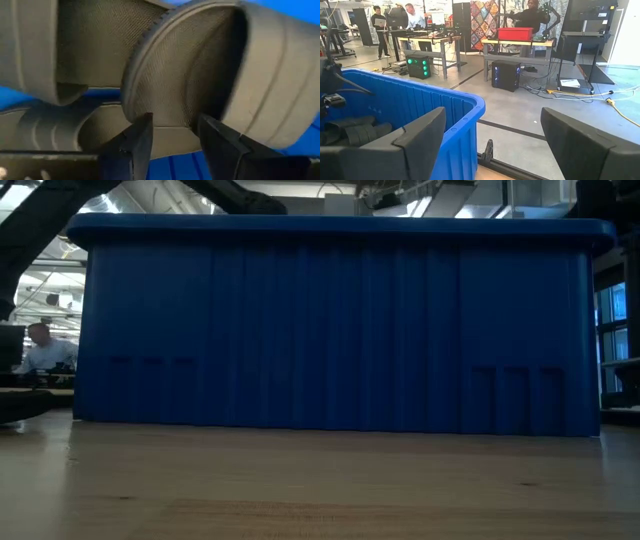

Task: Pick and place slides into bin
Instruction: Put the black slide into the blue bin

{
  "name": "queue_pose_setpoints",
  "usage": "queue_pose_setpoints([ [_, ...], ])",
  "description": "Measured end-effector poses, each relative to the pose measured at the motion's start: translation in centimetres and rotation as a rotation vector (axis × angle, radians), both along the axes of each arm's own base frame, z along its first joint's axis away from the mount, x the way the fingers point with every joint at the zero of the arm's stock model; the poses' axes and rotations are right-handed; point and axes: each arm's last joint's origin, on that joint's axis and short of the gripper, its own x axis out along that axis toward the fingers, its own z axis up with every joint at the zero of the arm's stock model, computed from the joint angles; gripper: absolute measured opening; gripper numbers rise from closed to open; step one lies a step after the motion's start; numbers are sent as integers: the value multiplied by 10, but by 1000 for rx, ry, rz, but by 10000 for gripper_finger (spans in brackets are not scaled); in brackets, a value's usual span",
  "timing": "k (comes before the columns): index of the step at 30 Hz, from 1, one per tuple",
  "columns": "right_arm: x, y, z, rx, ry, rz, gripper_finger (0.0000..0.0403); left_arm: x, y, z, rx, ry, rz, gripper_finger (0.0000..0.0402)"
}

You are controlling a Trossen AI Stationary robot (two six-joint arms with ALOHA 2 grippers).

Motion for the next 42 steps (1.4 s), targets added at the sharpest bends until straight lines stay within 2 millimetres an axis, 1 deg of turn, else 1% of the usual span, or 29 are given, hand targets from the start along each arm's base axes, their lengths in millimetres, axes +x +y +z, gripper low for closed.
queue_pose_setpoints([
  [9,0,0,0,0,0,0,327,7,3,25,17,-72,0,154],
  [13,0,0,0,0,0,0,327,10,5,42,33,-107,7,154],
  [15,0,0,0,0,0,0,327,11,6,58,32,-150,27,154],
  [18,0,0,0,-1,1,0,327,9,6,92,2,-298,64,154],
  [21,0,0,0,-1,3,0,327,2,-1,131,-32,-459,104,154],
  [23,0,0,0,-1,3,0,327,-5,-10,154,-19,-531,113,154],
  [26,0,0,0,-1,4,1,327,-18,-33,183,14,-605,104,154],
  [28,0,0,0,-1,3,1,327,-27,-54,200,11,-651,98,154],
  [32,0,0,0,-1,4,1,327,-38,-100,221,-6,-699,88,154],
  [36,0,0,0,-1,3,1,327,-44,-151,233,-19,-714,60,154],
  [39,0,0,0,-1,4,1,327,-43,-185,232,-23,-689,101,154],
  [42,0,0,0,-1,4,1,327,-46,-216,228,31,-651,144,154],
])
